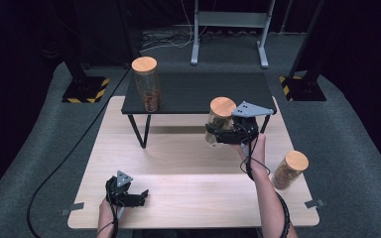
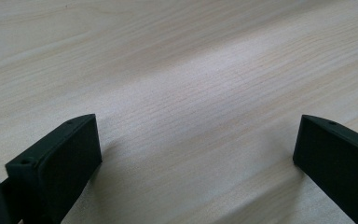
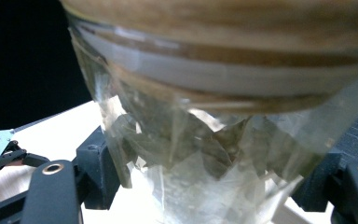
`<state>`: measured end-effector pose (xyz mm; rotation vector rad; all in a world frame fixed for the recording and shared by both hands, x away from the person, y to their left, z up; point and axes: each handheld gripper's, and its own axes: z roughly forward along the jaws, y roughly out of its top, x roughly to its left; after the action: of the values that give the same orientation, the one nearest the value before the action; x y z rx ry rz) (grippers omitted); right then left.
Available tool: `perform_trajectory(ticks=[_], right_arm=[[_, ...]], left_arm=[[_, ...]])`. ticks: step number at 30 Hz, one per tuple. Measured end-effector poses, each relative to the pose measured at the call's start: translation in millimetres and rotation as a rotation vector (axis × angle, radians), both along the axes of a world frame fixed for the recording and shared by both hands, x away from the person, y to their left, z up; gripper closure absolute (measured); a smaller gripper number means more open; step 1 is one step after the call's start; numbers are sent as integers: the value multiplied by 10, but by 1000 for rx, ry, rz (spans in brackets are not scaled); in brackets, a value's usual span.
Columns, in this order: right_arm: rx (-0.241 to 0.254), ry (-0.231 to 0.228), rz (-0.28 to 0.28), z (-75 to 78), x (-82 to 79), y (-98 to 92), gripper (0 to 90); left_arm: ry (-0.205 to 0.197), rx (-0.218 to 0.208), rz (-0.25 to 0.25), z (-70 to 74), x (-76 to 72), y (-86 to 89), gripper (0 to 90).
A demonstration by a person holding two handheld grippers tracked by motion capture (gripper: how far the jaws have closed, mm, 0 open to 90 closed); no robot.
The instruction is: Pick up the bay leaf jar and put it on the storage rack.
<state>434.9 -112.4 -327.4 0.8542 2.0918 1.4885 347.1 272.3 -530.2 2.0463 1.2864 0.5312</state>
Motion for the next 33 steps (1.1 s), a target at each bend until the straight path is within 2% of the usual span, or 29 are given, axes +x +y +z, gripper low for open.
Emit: perform_trajectory(ticks=[33], right_arm=[[6, -17, 10, 202, 56, 31, 249]], left_arm=[[0, -1, 3, 0, -2, -2, 0]])
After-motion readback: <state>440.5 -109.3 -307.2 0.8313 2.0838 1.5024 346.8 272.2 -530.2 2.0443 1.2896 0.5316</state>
